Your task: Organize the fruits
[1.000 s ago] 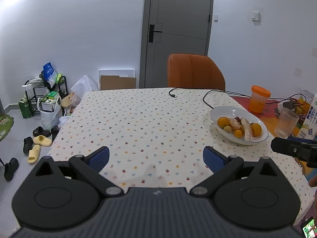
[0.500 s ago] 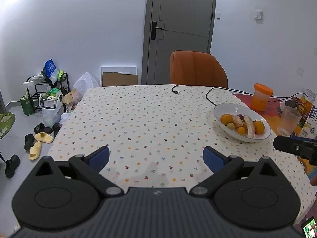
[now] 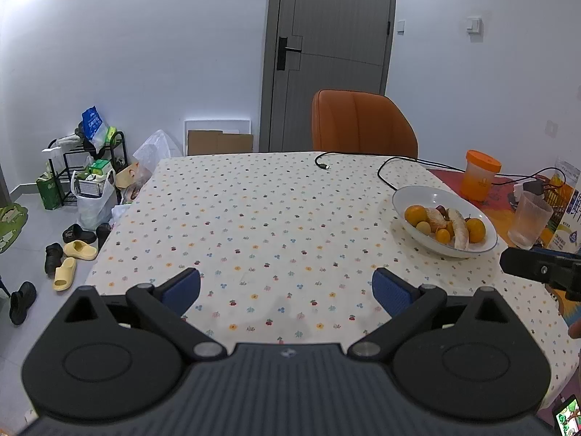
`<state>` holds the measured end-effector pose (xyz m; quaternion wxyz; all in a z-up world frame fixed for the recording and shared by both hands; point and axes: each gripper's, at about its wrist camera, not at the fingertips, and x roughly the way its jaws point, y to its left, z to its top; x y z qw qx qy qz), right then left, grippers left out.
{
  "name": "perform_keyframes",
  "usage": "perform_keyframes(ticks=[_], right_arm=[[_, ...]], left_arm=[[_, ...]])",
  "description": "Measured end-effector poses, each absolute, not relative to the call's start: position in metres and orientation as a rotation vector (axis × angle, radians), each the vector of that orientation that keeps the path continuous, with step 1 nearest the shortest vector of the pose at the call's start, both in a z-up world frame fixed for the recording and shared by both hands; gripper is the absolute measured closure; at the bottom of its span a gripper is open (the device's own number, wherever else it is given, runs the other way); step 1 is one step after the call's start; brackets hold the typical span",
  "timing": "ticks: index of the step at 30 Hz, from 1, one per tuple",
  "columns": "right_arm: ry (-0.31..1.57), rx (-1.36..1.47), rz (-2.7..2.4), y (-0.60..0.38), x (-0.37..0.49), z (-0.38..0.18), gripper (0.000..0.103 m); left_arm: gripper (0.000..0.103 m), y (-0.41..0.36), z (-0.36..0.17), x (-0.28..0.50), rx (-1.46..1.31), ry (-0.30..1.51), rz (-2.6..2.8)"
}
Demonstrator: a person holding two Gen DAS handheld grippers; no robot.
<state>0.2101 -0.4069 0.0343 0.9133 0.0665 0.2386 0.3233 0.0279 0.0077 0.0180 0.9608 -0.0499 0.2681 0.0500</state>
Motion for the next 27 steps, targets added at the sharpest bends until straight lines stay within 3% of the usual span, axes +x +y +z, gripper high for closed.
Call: perform_keyframes(ticks=[27], right_arm=[[0.501,0.134,0.662,-0.4068,0.2115,0.0304,0.000]], left_arm=[[0.003,0.0095,0.0146,0.0269,-0.103,0.547,0.099]])
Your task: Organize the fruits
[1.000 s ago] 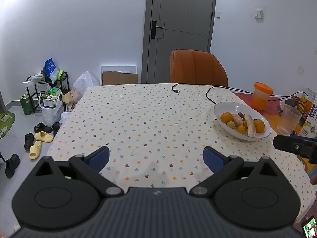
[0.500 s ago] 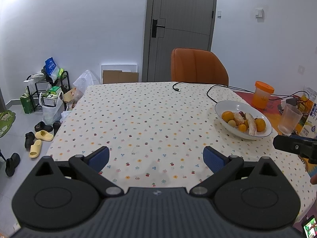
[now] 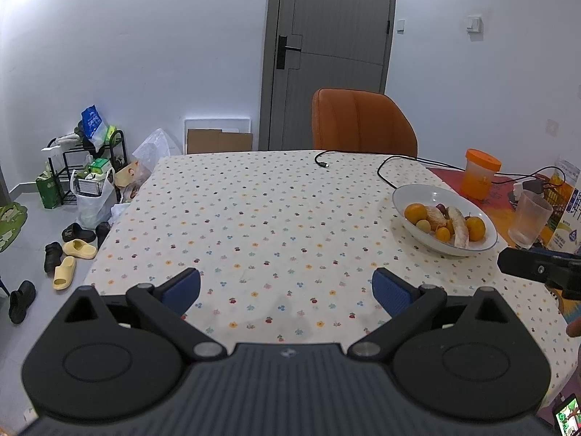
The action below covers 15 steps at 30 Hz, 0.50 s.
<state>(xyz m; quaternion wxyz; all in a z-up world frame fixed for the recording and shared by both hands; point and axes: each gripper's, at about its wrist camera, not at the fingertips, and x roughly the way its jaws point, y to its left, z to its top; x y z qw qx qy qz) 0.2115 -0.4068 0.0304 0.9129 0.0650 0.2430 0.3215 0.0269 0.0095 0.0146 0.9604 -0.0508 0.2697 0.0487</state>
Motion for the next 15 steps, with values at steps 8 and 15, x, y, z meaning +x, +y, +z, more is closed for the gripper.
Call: perform_keyframes(ticks=[8,15], right_arm=[[0.502,0.133,0.662,-0.4068,0.2117,0.0302,0.000],[0.506,0.133,0.662,-0.4067,0.2113,0.0303,0.000]], left_arm=[[0.003,0.0097,0.0160,0.0272,-0.105,0.549,0.101],[0.003,0.0098,0.0162,0.0271,-0.107,0.552,0.102]])
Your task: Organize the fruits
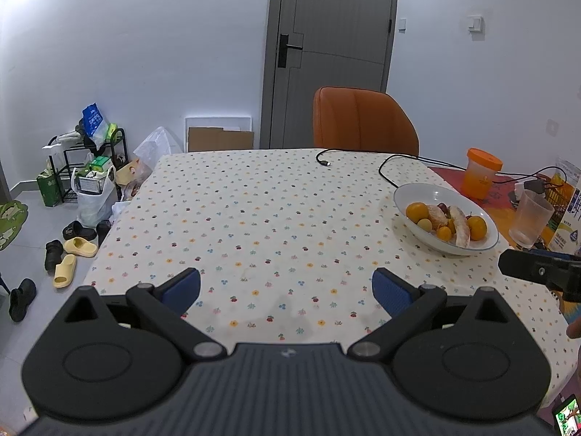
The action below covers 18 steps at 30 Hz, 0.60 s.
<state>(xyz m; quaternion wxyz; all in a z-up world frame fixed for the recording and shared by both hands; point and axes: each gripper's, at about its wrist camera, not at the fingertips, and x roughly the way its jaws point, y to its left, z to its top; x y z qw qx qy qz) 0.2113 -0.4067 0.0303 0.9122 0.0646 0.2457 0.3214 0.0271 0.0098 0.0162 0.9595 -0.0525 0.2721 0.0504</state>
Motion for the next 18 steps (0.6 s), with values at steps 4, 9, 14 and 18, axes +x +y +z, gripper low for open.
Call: perform_keyframes(ticks=[4,9,14,18], right_arm=[[0.508,0.131,0.662,-0.4067,0.2123,0.0299,0.000],[0.513,0.130,0.661,-0.4064,0.2137,0.0287,0.000],[0.519,0.131,0.656,-0.4062,0.2156,0.0260,0.000],[0.524,0.132,0.652,-0.4066,0.2170,0.0240,0.000]], left_arm=[[0.003,0.0100,0.0155,0.0274,-0.108,0.554,0.103],[0.003,0.0103,0.0138,0.0282,-0.111,0.559,0.100],[0.003,0.0086,0.0121,0.0310,-0.109,0.564,0.093],[0.003,0.0087,0.0110,0.0322,-0.112,0.570,0.088]])
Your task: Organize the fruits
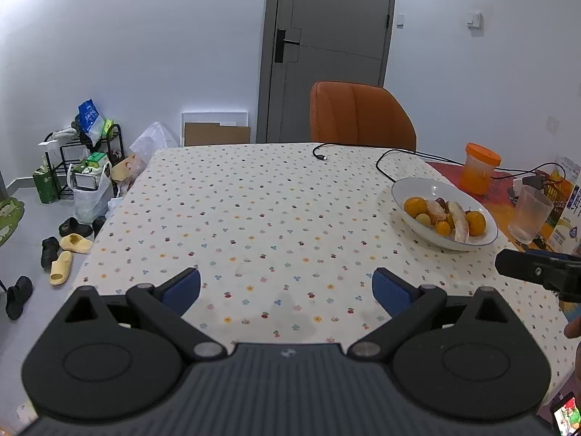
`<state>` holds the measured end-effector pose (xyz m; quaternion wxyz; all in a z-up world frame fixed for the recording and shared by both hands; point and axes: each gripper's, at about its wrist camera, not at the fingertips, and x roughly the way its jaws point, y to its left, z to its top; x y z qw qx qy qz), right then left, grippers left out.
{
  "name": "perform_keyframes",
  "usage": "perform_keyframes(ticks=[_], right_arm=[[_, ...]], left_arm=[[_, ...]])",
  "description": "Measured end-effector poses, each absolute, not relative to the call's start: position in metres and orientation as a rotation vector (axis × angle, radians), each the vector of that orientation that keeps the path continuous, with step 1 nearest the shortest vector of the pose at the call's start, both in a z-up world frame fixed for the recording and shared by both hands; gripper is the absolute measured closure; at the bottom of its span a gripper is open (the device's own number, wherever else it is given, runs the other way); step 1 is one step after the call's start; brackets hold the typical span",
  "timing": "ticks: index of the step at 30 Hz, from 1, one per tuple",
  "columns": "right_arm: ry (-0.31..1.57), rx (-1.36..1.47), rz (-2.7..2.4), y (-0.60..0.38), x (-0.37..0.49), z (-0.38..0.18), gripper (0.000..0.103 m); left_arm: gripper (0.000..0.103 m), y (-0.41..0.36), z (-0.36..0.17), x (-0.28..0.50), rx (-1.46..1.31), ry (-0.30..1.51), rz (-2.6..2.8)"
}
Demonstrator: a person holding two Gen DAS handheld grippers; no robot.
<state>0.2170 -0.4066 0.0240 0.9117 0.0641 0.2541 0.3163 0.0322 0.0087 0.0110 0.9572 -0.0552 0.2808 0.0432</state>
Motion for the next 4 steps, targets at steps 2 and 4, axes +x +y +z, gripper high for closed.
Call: perform_keyframes(ticks=[2,4], right_arm=[[0.525,0.133,0.651,-0.4070,0.2175,0.0236,0.000],[0.526,0.134,0.651,-0.4073,0.2174,0.0231,0.000]], left_arm=[[0.003,0.0087,0.0109,0.0329,-0.112,0.571,0.091],[0.003,0.0086,0.0111,0.0329,-0.109,0.567,0.092]])
